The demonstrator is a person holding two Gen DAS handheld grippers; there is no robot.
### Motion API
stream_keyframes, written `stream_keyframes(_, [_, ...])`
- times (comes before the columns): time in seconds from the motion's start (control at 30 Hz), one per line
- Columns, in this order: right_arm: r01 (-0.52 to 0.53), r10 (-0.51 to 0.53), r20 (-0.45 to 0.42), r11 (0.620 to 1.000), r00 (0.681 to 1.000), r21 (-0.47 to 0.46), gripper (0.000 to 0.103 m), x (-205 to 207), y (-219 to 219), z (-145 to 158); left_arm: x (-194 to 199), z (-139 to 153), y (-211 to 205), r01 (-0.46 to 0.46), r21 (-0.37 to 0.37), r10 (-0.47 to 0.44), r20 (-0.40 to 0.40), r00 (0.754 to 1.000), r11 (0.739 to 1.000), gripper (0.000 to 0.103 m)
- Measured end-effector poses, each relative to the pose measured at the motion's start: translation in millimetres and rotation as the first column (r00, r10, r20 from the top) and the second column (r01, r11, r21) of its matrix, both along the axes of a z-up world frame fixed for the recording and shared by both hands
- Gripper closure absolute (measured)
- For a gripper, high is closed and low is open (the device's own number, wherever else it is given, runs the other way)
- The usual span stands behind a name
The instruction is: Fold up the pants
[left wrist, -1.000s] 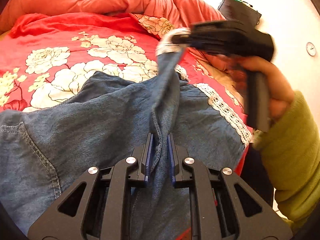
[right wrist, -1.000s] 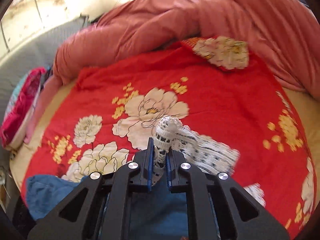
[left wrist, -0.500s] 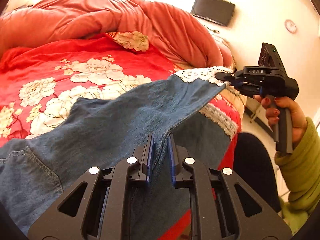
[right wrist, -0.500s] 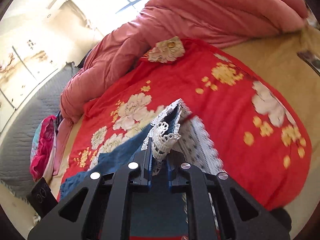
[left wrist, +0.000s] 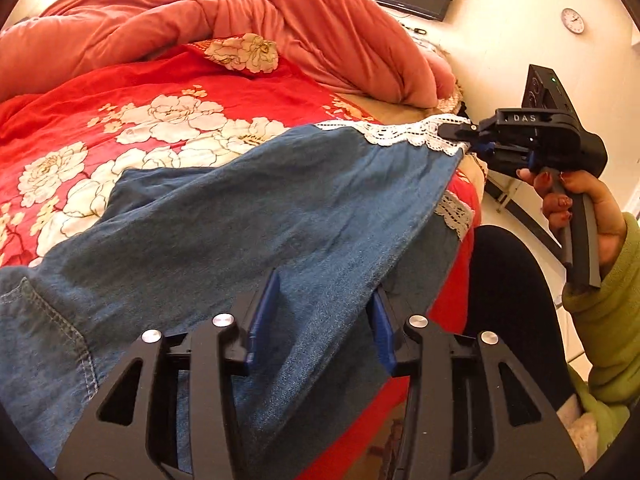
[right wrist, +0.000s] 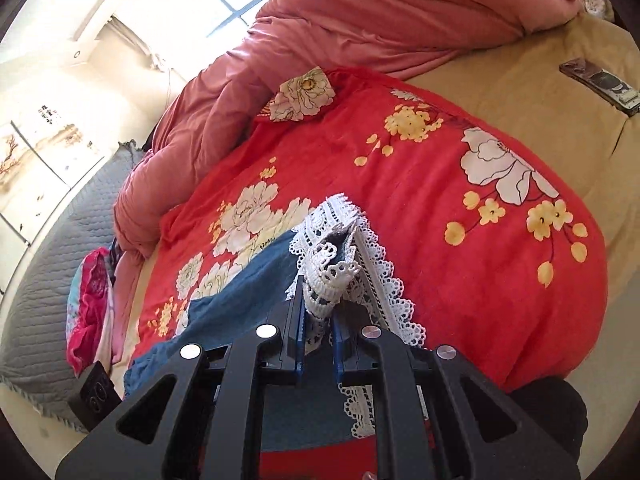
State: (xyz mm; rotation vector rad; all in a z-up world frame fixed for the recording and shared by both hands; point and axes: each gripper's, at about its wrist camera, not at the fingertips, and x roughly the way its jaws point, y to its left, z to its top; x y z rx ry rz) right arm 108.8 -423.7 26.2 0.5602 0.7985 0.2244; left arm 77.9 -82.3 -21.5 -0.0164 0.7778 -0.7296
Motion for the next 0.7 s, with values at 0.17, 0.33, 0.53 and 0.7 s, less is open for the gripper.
stream_keyframes(0.17, [0.003, -0.003, -0.007, 1.0, 1.0, 0.002, 0.094, -5, 0, 1, -7, 16, 9, 0.03, -0.078, -0.028, 0.028, 0.999, 0.997, 0.097])
stream_keyframes(0.33, [-0.01, 0.009, -0.031, 1.0, 0.999, -0.005, 0.094, -22, -2, -3, -23, 28, 7, 0.077, -0.061, -0.072, 0.082, 0.994, 0.995, 0.097])
stream_keyframes(0.53, [-0.028, 0.028, -0.11, 1.0, 0.994, -0.004, 0.093, -36, -8, -30, -28, 14, 4, 0.08, 0.013, -0.081, 0.046, 0.996, 0.997, 0.097])
stream_keyframes(0.7, [-0.023, 0.027, -0.142, 0.999, 0.99, 0.023, 0.082, -43, -19, -43, -29, -3, 1, 0.074, 0.056, -0.074, 0.003, 0.997, 0.996, 0.097])
